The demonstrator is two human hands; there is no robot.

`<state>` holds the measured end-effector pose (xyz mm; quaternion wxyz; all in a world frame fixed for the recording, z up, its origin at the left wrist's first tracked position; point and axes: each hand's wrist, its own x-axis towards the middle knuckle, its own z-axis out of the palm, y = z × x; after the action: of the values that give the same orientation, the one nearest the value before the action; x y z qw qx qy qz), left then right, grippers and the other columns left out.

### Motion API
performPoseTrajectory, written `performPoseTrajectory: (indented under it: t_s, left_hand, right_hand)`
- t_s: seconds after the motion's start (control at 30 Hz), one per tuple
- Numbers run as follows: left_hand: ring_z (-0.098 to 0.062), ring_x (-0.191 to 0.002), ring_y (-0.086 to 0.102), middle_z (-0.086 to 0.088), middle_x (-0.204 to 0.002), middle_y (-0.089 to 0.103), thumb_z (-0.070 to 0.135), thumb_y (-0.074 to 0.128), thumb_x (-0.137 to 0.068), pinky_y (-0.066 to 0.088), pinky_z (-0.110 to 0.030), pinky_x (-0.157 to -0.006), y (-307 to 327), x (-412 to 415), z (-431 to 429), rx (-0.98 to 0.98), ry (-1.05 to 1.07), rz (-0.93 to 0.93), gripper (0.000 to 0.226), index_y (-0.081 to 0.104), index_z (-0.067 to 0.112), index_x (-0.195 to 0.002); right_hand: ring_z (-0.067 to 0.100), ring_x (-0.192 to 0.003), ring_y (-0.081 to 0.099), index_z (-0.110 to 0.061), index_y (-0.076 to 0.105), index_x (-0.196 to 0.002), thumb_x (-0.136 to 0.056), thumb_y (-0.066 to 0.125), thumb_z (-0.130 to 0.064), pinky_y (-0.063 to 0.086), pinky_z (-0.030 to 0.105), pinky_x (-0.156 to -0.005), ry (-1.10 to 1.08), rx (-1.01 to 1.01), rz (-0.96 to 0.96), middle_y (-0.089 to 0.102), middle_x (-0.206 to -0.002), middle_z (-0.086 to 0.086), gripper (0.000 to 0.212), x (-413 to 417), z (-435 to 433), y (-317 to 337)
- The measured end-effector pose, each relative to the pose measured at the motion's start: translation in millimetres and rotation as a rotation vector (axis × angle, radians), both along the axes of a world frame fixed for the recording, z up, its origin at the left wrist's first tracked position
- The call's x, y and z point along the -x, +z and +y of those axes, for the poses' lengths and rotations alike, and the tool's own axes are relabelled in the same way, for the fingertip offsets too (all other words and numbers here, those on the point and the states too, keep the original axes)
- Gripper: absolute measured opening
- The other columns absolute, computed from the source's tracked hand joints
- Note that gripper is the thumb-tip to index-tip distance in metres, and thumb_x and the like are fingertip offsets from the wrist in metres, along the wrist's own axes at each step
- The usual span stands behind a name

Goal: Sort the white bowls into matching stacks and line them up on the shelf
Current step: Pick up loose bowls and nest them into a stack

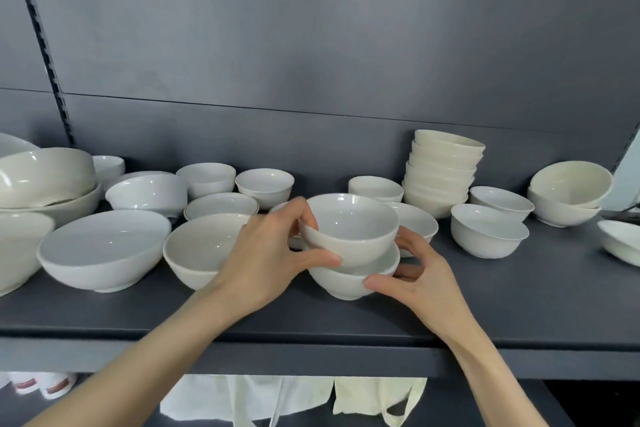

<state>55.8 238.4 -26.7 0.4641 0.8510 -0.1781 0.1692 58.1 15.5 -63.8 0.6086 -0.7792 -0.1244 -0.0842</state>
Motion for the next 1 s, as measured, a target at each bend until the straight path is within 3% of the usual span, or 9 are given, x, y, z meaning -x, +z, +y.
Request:
performPoseTrajectory:
  t_s: [0.2, 0.4, 0.53, 0.67, 0.77, 0.87, 0.93, 1.0]
  left_hand:
    - [-0.027, -0.087, 0.062, 0.0, -0.078, 0.067, 0.065, 0.07, -0.051, 0.053, -0.048, -0.081, -15.4, 2.8, -5.3, -0.002, 0.025, 0.055, 0.051, 0.047, 0.029, -0.079]
    - [-0.028, -0.09, 0.062, -0.004, -0.084, 0.068, 0.062, 0.072, -0.053, 0.052, -0.05, -0.083, -17.7, 3.8, -6.7, 0.046, -0.015, 0.083, 0.052, 0.049, 0.027, -0.083]
    - [-0.027, -0.095, 0.064, -0.006, -0.091, 0.069, 0.055, 0.074, -0.055, 0.053, -0.047, -0.088, -20.8, 5.3, -7.2, 0.095, -0.015, 0.098, 0.046, 0.053, 0.028, -0.086]
    - [-0.026, -0.097, 0.063, -0.008, -0.094, 0.068, 0.032, 0.082, -0.07, 0.054, -0.025, -0.087, -23.8, 8.2, -7.0, 0.124, -0.024, 0.101, 0.028, 0.06, 0.023, -0.086]
    - [-0.025, -0.097, 0.063, -0.006, -0.093, 0.068, 0.03, 0.082, -0.071, 0.054, -0.029, -0.087, -23.4, 9.3, -6.6, 0.134, -0.021, 0.095, 0.027, 0.06, 0.024, -0.086]
    - [-0.008, -0.101, 0.061, 0.006, -0.102, 0.066, 0.034, 0.081, -0.071, 0.053, -0.032, -0.089, -22.5, 13.6, -8.0, 0.132, -0.017, 0.106, 0.036, 0.056, 0.034, -0.097]
    - [0.01, -0.103, 0.056, 0.018, -0.111, 0.059, 0.023, 0.081, -0.073, 0.054, -0.021, -0.088, -22.3, 19.9, -12.2, 0.201, -0.049, 0.14, 0.052, 0.047, 0.04, -0.108]
    - [0.015, -0.104, 0.052, 0.03, -0.111, 0.05, 0.016, 0.081, -0.073, 0.05, -0.013, -0.089, -23.9, 22.9, -16.0, 0.283, -0.058, 0.183, 0.066, 0.038, 0.04, -0.116]
  right_hand:
    - [0.009, -0.092, 0.071, -0.029, 0.052, -0.13, -0.051, 0.088, -0.023, 0.053, 0.016, -0.07, 0.059, -0.011, 0.002, 0.066, -0.115, -0.011, 0.087, 1.2, -0.2, 1.4]
    - [0.011, -0.093, 0.071, -0.029, 0.057, -0.124, -0.05, 0.088, -0.017, 0.053, 0.017, -0.072, 0.082, -0.015, 0.023, 0.07, -0.11, -0.009, 0.081, -0.5, -1.7, 0.1]
    - [0.011, -0.092, 0.071, -0.027, 0.058, -0.122, -0.054, 0.089, -0.008, 0.053, 0.015, -0.072, 0.073, -0.005, 0.02, 0.071, -0.105, -0.014, 0.077, -0.3, -1.9, -0.3]
    - [0.009, -0.09, 0.071, -0.028, 0.059, -0.12, -0.055, 0.089, -0.007, 0.052, 0.013, -0.07, 0.062, -0.004, 0.022, 0.071, -0.102, -0.017, 0.075, -0.3, -1.2, 0.7]
    - [0.009, -0.09, 0.071, -0.027, 0.059, -0.12, -0.056, 0.089, -0.004, 0.052, 0.013, -0.07, 0.057, -0.006, 0.022, 0.071, -0.104, -0.014, 0.074, -0.3, -0.9, 0.6]
    - [0.008, -0.09, 0.071, -0.03, 0.058, -0.118, -0.059, 0.088, -0.003, 0.052, 0.013, -0.07, 0.059, -0.011, 0.018, 0.071, -0.103, -0.014, 0.072, 0.1, -1.6, 0.2]
    - [0.007, -0.092, 0.07, -0.033, 0.058, -0.117, -0.059, 0.089, -0.006, 0.052, 0.014, -0.072, 0.061, -0.003, 0.012, 0.07, -0.102, -0.02, 0.071, 0.4, -1.3, 0.3]
    - [0.006, -0.094, 0.069, -0.036, 0.057, -0.115, -0.061, 0.087, -0.006, 0.053, 0.015, -0.074, 0.065, 0.0, 0.01, 0.069, -0.102, -0.024, 0.069, 0.3, -1.3, 0.5]
